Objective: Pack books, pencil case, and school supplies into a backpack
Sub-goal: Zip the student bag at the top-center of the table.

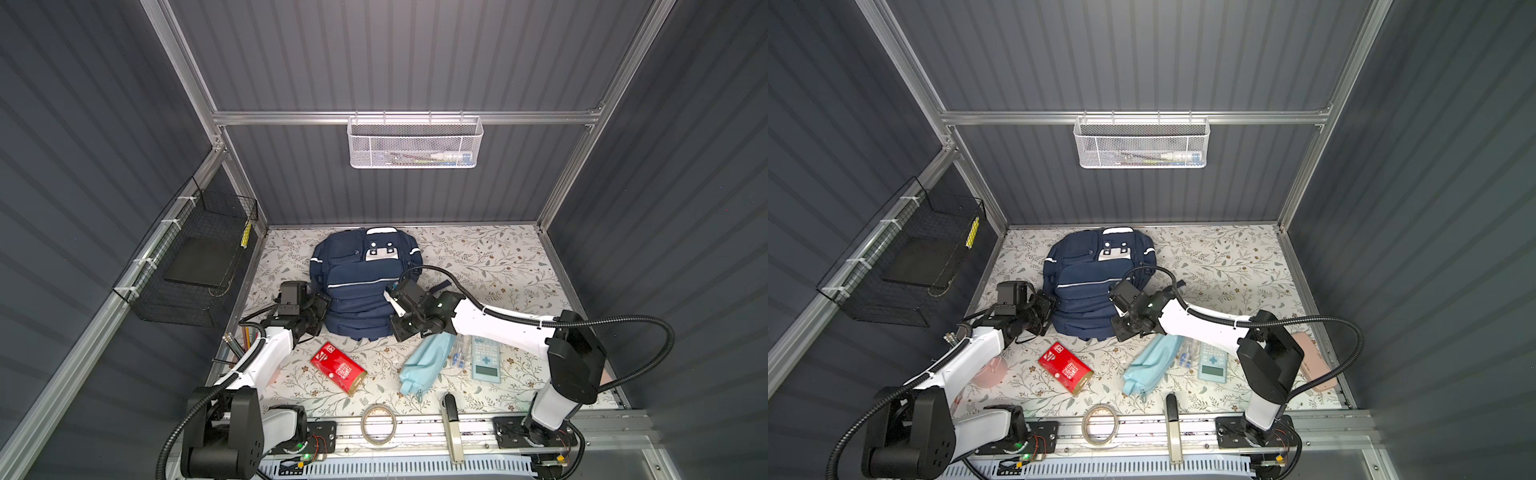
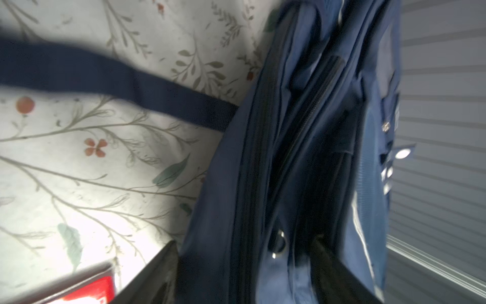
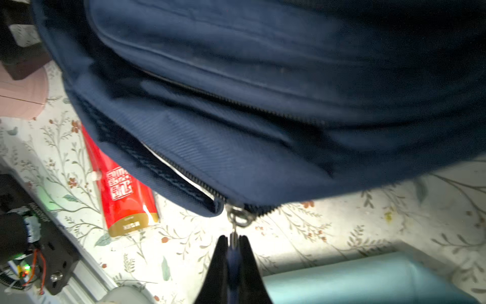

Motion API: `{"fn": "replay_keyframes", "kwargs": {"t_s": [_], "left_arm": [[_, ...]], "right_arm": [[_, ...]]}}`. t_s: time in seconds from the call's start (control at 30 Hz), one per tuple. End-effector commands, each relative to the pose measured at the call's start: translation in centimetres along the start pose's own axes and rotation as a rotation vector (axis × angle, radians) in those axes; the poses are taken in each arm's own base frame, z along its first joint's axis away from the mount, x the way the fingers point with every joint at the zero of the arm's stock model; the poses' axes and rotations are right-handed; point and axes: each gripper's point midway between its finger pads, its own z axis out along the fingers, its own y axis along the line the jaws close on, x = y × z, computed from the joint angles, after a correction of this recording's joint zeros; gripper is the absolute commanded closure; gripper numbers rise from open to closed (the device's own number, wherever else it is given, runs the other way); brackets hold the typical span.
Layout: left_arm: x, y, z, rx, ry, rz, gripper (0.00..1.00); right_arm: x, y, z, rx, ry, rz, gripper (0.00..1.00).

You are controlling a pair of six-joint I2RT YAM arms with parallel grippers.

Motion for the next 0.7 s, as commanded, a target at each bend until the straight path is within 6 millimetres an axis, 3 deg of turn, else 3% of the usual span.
{"fn": "replay_keyframes", "kwargs": {"t_s": [0.0, 0.07, 0.13, 0.23, 0.33, 0.43, 0.53, 0.63, 0.67], "left_arm": [[1.6, -1.2, -1.7, 0.053, 0.042, 0.036, 0.17], [1.4, -0.2, -3.0, 0.038, 0.000, 0.030, 0.15], [0.6, -0.3, -5.0, 0.031, -0.063, 0.045, 0.00], [0.8, -1.6, -6.9, 0.069, -0.061, 0.037, 0.00], [3.5, -1.9, -5.1, 0.146, 0.086, -0.089, 0.01], [5.6, -1.2, -2.7, 0.157, 0.142, -0.152, 0.10], [5.9, -1.4, -1.3, 0.126, 0.128, -0.112, 0.12], [5.7, -1.7, -0.1, 0.103, 0.126, -0.090, 0.20], [5.7, -1.8, 0.3, 0.099, 0.128, -0.086, 0.28]], "right_arm": [[-3.8, 3.6, 1.0, -0.106, -0.084, 0.053, 1.00], [-4.9, 3.9, 2.6, -0.095, -0.080, 0.048, 1.00], [-5.7, 4.8, 4.0, -0.122, -0.061, 0.039, 1.00], [-6.5, 6.0, 5.1, -0.162, -0.056, 0.034, 1.00], [-6.8, 6.5, 5.0, -0.173, -0.069, 0.037, 1.00], [-6.6, 6.6, 4.7, -0.191, -0.079, 0.048, 1.00], [-6.1, 6.8, 4.5, -0.197, -0.079, 0.040, 1.00], [-5.2, 7.5, 4.2, -0.206, -0.071, 0.001, 1.00], [-4.9, 7.8, 4.1, -0.208, -0.068, -0.004, 1.00]]}}
